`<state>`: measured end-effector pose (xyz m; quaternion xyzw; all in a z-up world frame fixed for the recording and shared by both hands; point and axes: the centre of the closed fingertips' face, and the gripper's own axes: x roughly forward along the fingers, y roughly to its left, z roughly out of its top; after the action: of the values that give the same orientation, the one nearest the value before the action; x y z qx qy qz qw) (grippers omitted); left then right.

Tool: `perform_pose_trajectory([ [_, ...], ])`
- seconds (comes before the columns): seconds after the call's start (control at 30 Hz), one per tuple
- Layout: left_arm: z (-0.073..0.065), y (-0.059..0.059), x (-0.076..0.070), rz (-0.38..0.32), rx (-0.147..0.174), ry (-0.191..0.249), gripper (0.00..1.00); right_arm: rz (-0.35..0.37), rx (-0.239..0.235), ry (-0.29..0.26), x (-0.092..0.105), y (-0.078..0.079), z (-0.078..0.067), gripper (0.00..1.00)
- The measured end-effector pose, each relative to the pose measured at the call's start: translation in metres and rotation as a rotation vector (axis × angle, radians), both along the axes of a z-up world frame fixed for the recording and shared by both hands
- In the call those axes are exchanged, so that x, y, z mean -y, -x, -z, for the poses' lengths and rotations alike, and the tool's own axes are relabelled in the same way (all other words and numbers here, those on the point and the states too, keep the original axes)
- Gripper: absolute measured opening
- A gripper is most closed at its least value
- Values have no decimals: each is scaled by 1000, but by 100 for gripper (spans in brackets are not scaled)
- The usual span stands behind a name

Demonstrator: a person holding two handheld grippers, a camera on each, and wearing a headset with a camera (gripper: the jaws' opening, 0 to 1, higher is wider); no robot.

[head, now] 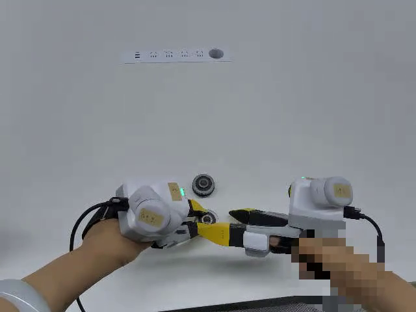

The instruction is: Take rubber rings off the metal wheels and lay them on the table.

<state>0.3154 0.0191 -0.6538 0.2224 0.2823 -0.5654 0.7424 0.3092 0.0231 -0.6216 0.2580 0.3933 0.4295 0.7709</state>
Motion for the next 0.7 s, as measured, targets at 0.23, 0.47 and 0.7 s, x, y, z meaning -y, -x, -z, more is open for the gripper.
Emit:
perform_pose_trajectory([
  [0.23,0,0,0,1,-1,5,12,-25,-27,-18,-8,1,1,75],
  [0.47,1,0,-1,-2,-3,10,12,-50,-41,-30,-15,1,2,75],
  [0.7,1,1,-1,-5,-5,14,12,-71,-46,-34,-19,1,3,75],
])
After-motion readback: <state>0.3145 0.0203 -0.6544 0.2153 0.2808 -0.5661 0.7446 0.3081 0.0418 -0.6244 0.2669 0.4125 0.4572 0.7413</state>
